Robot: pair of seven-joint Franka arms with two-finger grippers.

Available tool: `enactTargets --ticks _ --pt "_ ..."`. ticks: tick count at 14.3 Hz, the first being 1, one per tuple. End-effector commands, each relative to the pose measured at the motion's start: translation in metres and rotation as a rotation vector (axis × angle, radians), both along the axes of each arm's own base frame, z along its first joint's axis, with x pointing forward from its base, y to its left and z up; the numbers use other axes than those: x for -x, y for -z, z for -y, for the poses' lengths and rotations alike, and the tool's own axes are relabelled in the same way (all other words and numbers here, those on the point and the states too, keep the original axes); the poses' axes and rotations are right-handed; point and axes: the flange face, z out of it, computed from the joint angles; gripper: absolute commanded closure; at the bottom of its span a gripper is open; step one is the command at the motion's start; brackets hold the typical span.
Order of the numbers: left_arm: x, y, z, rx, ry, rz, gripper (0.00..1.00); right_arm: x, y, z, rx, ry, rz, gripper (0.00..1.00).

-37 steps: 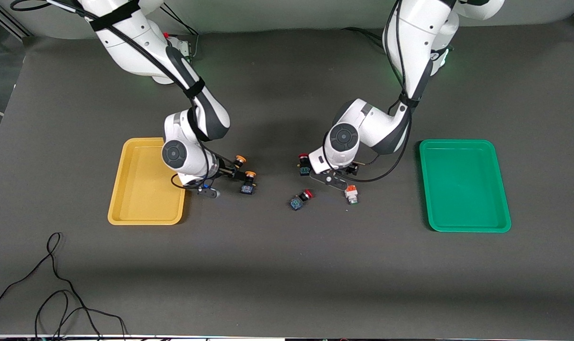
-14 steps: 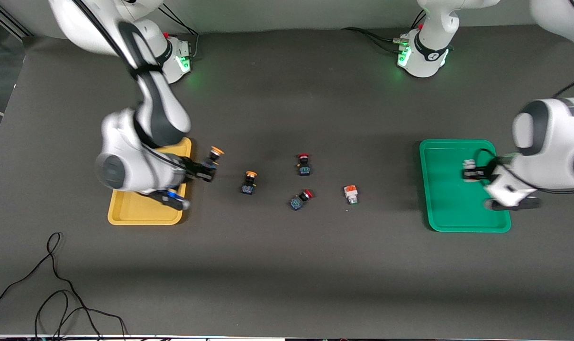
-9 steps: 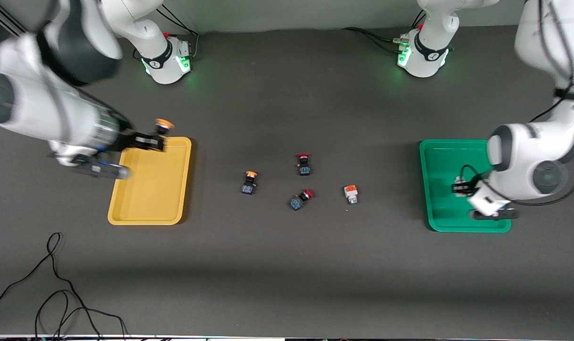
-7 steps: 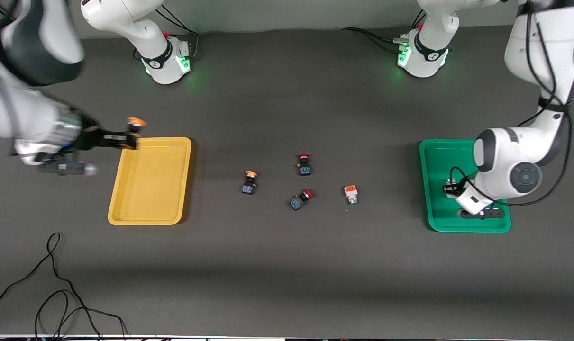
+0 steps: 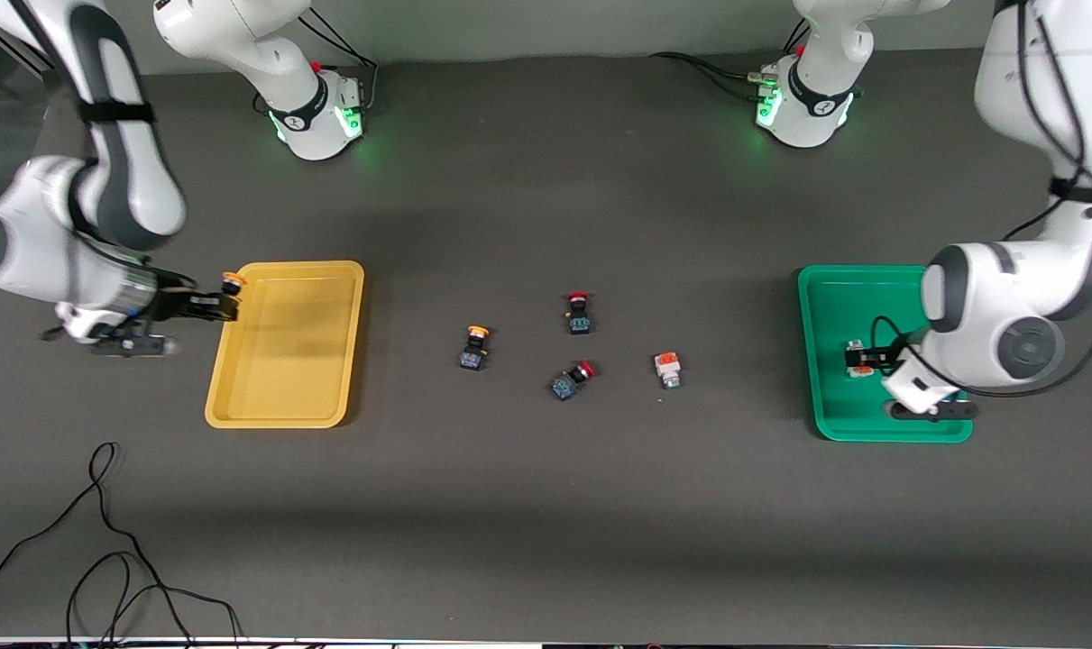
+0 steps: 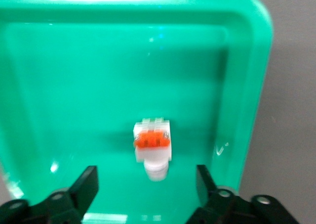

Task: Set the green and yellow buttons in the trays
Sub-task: 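Reach the right gripper to another blue button while the left gripper grasps a green button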

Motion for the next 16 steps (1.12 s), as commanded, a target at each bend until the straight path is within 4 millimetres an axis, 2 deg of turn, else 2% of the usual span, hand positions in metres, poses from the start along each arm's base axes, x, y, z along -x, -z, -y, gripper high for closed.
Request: enactTargets --ticks 1,2,3,4,5,7,8,10,12,13,14,15,16 --pt "-0.017 -0.055 0.005 -0.017 -0.007 -0.023 0.00 -0.008 0.032 -0.003 0.038 -0.030 -0.018 1.00" --pt "-0.018 -0.060 0.013 -0.011 -0.013 -0.012 0.00 -0.009 0.043 -0.002 0.036 -0.024 -0.021 1.00" --pt "-0.019 -0.060 0.028 -0.016 -0.038 -0.005 0.00 -0.010 0.049 -0.002 0.029 -0.010 -0.026 0.48" --pt "-0.019 -0.059 0.053 -0.021 -0.074 0.001 0.00 -0.010 0.050 -0.002 0.021 -0.001 -0.027 0.11" --pt "-0.019 -0.058 0.081 -0.022 -0.108 0.009 0.00 -0.010 0.045 -0.004 0.013 -0.003 -0.022 0.00" --pt "-0.019 -0.060 0.149 -0.011 -0.164 0.048 0.00 -0.012 0.034 -0.008 -0.006 -0.007 -0.030 0.00" --pt "-0.015 -0.052 0.184 -0.013 -0.178 0.058 0.00 -0.016 0.027 -0.011 -0.016 -0.013 -0.040 0.00" --pt "-0.009 -0.039 0.253 -0.005 -0.166 0.099 0.00 -0.033 -0.001 -0.023 -0.040 -0.026 -0.060 0.00" --pt "-0.004 -0.022 0.304 0.019 -0.128 0.132 0.00 -0.052 -0.033 -0.042 -0.090 -0.008 -0.073 0.00" --pt "0.001 -0.007 0.323 0.010 -0.141 0.126 0.00 -0.061 -0.048 -0.061 -0.127 0.009 -0.070 0.00" --pt "0.003 0.009 0.333 0.007 -0.157 0.136 0.00 -0.069 -0.061 -0.092 -0.138 0.026 -0.069 0.00" --pt "0.003 0.029 0.340 0.015 -0.170 0.147 0.00 -0.076 -0.069 -0.118 -0.117 0.068 -0.065 0.00" --pt "0.004 0.046 0.345 0.023 -0.183 0.156 0.00 -0.079 -0.071 -0.153 -0.097 0.098 -0.064 0.00"
